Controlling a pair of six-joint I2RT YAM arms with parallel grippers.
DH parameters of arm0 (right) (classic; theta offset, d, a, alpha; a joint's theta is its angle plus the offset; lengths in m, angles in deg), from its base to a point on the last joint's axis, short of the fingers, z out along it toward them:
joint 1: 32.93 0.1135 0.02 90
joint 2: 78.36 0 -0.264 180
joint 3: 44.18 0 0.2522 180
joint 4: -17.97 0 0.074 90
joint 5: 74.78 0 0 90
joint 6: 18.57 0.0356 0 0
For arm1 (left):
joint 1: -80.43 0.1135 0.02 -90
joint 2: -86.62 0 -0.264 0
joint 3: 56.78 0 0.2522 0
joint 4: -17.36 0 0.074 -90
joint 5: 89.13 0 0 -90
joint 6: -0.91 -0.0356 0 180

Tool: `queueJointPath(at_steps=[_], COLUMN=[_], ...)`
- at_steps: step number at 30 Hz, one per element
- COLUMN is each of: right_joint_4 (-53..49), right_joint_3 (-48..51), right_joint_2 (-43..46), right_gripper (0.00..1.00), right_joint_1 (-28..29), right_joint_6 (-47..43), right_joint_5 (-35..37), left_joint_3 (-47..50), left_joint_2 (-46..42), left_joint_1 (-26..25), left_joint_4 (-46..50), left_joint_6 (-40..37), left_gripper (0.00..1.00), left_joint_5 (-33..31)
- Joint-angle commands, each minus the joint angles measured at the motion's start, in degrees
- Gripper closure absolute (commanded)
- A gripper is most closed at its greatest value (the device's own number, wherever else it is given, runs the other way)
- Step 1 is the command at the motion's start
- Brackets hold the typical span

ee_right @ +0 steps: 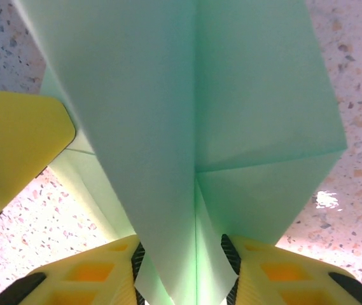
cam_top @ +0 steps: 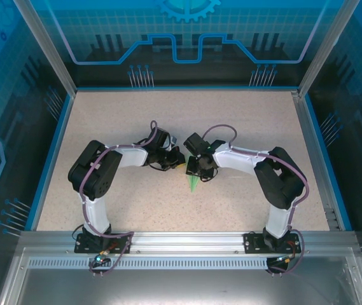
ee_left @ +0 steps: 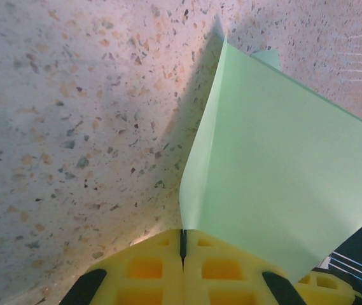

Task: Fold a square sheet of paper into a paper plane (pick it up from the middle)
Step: Move the paper plane to the center of the table.

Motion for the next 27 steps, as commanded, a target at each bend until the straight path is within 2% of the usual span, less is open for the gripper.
queueJointPath(at_steps=[1, 4, 10, 16, 22, 27], right_joint_4=[-2.55, -3.74, -4.83, -7.1, -9.52, -10.77], right_joint_3=[-1.83, -2.9, -4.53, -6.54, -9.3, -11.38], right_joint_2=[-1.35, -2.01, -4.02, -4.7, -5.58, -7.68], right_gripper=[0.65, 0.68, 0.81, 0.84, 0.85, 0.85], right_joint_1=[1.31, 1.52, 1.65, 1.64, 1.65, 1.48], right_joint_6=[0.76, 0.54, -0.05, -1.96, -5.75, -7.49], right_joint_5=[1.61, 2.93, 3.87, 6.52, 8.65, 8.17], left_joint_3=[0.33, 0.15, 0.07, 1.17, 3.07, 4.41], left_joint_2=[0.63, 0.24, -1.18, -6.62, -12.48, -13.91], left_joint_1=[0.45, 0.49, 0.76, 2.89, 5.36, 6.13], left_joint_4=[1.71, 2.55, 4.81, 9.11, 14.01, 14.92], left_joint_6=[-1.06, -1.68, -2.55, -3.74, -3.95, -2.81], left_gripper=[0.95, 0.9, 0.81, 0.64, 0.5, 0.4], left_joint_5=[-0.45, -0.85, -2.57, -7.11, -14.87, -17.73])
